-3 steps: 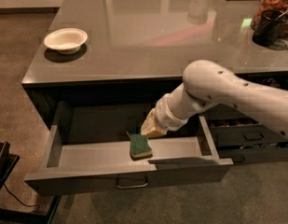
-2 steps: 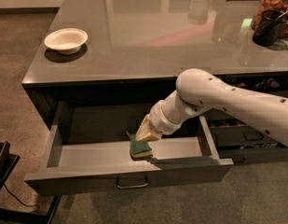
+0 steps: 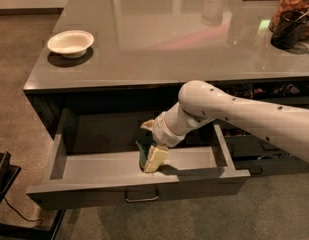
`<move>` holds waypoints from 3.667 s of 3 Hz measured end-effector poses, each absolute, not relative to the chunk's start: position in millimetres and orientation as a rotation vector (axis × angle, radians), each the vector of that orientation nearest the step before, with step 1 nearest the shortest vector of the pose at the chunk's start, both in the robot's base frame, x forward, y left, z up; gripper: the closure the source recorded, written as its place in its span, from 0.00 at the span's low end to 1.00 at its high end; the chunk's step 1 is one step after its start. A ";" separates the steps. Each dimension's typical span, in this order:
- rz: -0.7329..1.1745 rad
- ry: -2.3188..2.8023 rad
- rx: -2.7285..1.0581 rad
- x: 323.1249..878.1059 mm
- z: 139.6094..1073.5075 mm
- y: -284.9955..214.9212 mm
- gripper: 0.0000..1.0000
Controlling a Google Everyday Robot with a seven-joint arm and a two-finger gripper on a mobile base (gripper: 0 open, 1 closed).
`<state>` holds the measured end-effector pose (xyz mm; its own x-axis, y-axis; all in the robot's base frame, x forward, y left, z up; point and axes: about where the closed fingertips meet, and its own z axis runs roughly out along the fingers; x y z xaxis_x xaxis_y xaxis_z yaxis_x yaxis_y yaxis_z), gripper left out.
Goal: Pick sponge from top drawer and place on counter
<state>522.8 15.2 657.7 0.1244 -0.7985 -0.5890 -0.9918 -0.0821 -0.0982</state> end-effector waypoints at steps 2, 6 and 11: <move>0.503 1.703 -1.932 533.8 644.6 21.5 0.06; 0.368 1.749 -2.027 550.6 601.1 12.5 0.01; 0.417 1.922 -2.147 542.4 716.0 -32.0 1.00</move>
Offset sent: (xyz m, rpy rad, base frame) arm 0.0207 0.0054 -0.0189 0.0029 -0.0687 -0.0200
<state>542.4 -32.0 716.0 0.0996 -0.9281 -0.3588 -0.9934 -0.1136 0.0181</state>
